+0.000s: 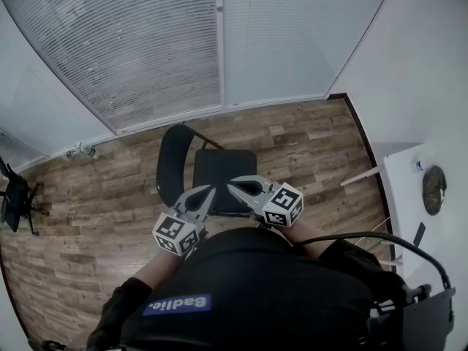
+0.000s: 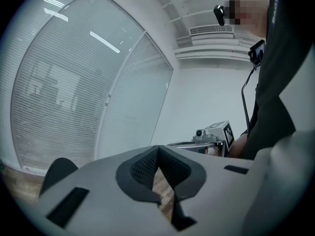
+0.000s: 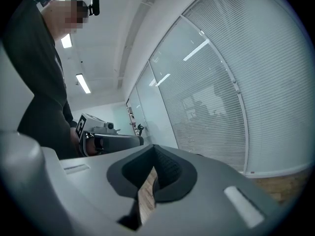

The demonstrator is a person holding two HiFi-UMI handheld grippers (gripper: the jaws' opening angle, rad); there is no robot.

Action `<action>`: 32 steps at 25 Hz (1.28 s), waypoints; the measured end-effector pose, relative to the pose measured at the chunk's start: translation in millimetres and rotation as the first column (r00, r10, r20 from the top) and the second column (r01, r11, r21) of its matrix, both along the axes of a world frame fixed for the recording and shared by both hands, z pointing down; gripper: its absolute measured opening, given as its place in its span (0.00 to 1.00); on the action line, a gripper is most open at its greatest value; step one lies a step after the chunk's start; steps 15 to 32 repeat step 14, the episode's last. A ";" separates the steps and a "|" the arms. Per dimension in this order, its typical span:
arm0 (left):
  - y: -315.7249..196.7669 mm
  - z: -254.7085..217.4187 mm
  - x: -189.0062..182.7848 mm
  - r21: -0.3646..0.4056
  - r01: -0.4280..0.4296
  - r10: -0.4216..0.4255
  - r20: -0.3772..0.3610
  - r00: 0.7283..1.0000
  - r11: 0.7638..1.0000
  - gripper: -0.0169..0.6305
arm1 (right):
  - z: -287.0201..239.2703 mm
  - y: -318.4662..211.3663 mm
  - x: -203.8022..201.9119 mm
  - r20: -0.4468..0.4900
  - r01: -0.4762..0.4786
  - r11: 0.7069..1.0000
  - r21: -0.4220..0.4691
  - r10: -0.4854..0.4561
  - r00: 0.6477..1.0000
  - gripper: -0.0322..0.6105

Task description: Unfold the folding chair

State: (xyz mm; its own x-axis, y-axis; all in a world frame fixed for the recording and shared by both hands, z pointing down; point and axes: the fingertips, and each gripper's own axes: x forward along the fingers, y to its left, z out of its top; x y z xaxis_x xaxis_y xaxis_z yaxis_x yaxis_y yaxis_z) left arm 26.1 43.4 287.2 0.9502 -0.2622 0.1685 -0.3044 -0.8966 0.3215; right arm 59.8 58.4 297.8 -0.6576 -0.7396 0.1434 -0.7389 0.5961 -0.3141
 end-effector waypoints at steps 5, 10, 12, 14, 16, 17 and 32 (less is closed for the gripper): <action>8.6 1.3 1.5 0.011 0.001 -0.001 0.003 1.000 1.000 0.03 | 3.4 9.1 -0.8 0.004 -0.004 1.000 -0.001 0.004 1.000 0.05; 13.3 0.4 -0.8 0.011 0.008 -0.008 0.004 1.000 1.000 0.03 | 5.5 15.4 -5.3 0.015 0.002 1.000 -0.009 -0.002 1.000 0.05; 17.1 0.1 -4.2 0.010 0.011 -0.011 0.005 1.000 1.000 0.03 | 5.4 19.4 -9.2 0.021 0.003 1.000 -0.008 -0.002 1.000 0.05; 21.1 0.1 -7.9 0.009 0.012 -0.012 0.006 1.000 1.000 0.03 | 5.7 23.1 -13.0 0.023 0.002 1.000 -0.006 -0.002 1.000 0.05; 21.1 0.1 -7.9 0.009 0.012 -0.012 0.006 1.000 1.000 0.03 | 5.7 23.1 -13.0 0.023 0.002 1.000 -0.006 -0.002 1.000 0.05; 21.1 0.1 -7.9 0.009 0.012 -0.012 0.006 1.000 1.000 0.03 | 5.7 23.1 -13.0 0.023 0.002 1.000 -0.006 -0.002 1.000 0.05; 21.1 0.1 -7.9 0.009 0.012 -0.012 0.006 1.000 1.000 0.03 | 5.7 23.1 -13.0 0.023 0.002 1.000 -0.006 -0.002 1.000 0.05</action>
